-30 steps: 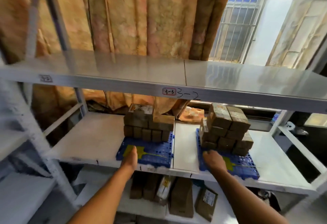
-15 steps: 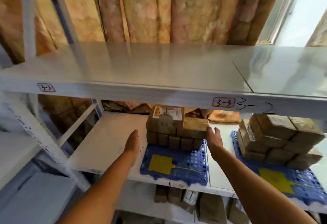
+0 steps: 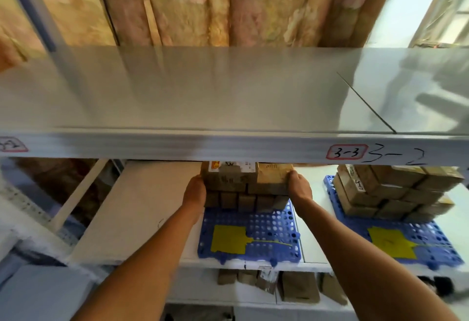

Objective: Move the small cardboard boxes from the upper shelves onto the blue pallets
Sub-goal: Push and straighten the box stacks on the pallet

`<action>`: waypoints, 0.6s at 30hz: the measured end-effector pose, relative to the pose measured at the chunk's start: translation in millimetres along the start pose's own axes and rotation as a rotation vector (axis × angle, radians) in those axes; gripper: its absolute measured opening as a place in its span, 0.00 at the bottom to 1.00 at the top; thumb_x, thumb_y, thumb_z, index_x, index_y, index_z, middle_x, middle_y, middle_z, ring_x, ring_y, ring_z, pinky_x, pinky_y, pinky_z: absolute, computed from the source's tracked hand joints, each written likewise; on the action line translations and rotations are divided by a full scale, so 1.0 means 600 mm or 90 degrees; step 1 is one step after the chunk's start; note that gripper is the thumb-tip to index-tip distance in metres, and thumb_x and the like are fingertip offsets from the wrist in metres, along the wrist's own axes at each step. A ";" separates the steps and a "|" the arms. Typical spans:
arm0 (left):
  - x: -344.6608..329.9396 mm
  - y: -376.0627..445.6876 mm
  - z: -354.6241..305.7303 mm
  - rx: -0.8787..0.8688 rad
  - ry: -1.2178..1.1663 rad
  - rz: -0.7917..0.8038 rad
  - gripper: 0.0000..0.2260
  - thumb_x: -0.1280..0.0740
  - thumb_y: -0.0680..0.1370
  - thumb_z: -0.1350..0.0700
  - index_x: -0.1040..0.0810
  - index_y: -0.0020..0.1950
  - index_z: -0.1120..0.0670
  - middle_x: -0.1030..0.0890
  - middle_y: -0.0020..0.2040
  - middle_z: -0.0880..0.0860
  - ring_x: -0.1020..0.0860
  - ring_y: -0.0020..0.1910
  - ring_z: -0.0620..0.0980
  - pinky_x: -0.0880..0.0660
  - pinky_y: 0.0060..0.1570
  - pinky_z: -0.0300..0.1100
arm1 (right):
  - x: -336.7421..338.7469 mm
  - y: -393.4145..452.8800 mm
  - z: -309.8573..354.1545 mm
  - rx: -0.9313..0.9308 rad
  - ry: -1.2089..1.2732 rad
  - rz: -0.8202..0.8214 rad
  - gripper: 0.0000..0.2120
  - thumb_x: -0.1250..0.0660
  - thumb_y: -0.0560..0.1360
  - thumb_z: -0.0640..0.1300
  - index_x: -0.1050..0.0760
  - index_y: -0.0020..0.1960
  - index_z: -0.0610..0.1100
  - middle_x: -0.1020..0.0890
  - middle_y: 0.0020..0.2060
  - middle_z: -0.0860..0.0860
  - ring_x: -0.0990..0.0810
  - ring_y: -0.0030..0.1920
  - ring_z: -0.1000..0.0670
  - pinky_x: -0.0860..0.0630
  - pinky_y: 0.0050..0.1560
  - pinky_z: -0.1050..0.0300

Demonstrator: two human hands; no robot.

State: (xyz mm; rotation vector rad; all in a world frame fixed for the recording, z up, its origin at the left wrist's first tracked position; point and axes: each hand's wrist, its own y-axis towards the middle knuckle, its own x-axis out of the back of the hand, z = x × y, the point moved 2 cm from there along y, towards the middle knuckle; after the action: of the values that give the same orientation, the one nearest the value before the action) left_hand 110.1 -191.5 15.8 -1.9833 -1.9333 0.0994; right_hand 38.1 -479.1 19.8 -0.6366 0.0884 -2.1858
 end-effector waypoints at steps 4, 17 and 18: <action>0.014 0.010 0.001 0.003 0.042 -0.007 0.19 0.47 0.85 0.50 0.26 0.70 0.53 0.21 0.62 0.56 0.24 0.54 0.55 0.29 0.51 0.45 | -0.007 -0.008 0.000 0.001 -0.003 0.003 0.27 0.50 0.85 0.56 0.25 0.68 0.38 0.21 0.63 0.38 0.22 0.59 0.38 0.27 0.59 0.47; 0.019 0.009 0.001 -0.020 0.091 -0.003 0.18 0.47 0.84 0.52 0.25 0.70 0.55 0.21 0.64 0.58 0.23 0.59 0.59 0.25 0.62 0.53 | 0.035 -0.024 0.003 -0.057 0.153 -0.039 0.22 0.39 0.82 0.56 0.28 0.69 0.42 0.23 0.57 0.43 0.24 0.56 0.43 0.27 0.55 0.47; 0.019 0.009 0.001 -0.022 0.096 -0.002 0.19 0.47 0.84 0.51 0.25 0.69 0.55 0.21 0.64 0.58 0.23 0.59 0.59 0.25 0.61 0.52 | 0.036 -0.025 0.001 -0.058 0.156 -0.032 0.22 0.39 0.82 0.55 0.29 0.69 0.42 0.23 0.57 0.43 0.24 0.57 0.44 0.28 0.55 0.47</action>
State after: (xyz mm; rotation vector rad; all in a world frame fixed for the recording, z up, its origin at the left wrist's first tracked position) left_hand 115.6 -179.9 16.0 -1.9491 -1.8548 -0.0818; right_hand 16.3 -485.2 33.2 -0.4212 0.3050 -2.3102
